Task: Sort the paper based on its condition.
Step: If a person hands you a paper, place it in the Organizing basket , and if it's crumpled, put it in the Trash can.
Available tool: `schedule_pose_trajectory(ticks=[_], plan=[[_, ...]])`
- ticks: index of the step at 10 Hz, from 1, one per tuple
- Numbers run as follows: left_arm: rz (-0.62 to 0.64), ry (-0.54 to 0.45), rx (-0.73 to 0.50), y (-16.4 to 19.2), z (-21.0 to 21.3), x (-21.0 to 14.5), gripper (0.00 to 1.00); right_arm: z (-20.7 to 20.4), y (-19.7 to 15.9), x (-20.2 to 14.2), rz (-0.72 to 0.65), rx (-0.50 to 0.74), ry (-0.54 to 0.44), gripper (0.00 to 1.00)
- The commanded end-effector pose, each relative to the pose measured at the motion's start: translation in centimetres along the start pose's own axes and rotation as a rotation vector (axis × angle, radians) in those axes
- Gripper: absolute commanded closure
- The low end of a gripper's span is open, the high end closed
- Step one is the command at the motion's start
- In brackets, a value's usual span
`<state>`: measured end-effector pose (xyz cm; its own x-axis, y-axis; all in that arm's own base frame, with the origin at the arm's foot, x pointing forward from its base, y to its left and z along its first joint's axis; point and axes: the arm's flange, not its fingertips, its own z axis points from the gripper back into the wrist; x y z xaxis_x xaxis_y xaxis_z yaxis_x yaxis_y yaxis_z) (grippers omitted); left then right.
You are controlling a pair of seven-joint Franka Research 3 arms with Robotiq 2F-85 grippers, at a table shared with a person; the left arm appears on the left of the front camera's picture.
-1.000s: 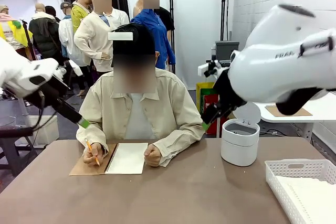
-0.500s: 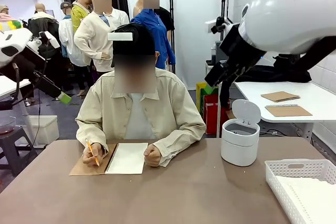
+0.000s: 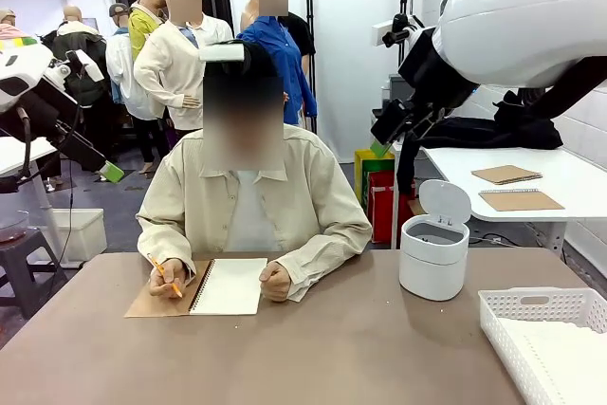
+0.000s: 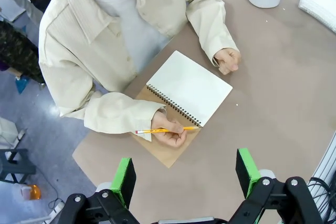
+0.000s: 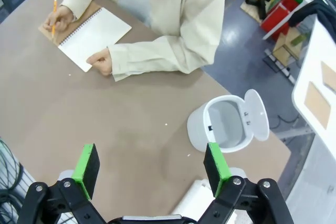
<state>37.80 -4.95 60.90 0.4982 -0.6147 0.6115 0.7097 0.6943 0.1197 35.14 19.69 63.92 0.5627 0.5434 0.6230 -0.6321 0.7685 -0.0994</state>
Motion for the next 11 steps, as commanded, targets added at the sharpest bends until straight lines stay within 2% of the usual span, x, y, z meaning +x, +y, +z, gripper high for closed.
schedule_pose_trajectory(ticks=[1,4,7,11], plan=[[0.001,-0.005,-0.01,-0.2,-0.1,0.0,0.0,0.1,0.1,0.0,-0.008,0.021,0.001,0.0],[0.0,0.001,0.0,0.0,0.0,0.0,0.0,0.0,0.0,0.0,0.0,0.001,0.0,0.0],[0.04,-0.062,-0.045,-0.4,0.4,0.0,0.0,0.8,1.7,1.0,-0.003,0.05,-0.014,0.0],[0.03,-0.087,-0.043,-0.5,1.5,0.4,0.0,0.9,2.1,1.8,-0.033,0.074,-0.021,0.0]])
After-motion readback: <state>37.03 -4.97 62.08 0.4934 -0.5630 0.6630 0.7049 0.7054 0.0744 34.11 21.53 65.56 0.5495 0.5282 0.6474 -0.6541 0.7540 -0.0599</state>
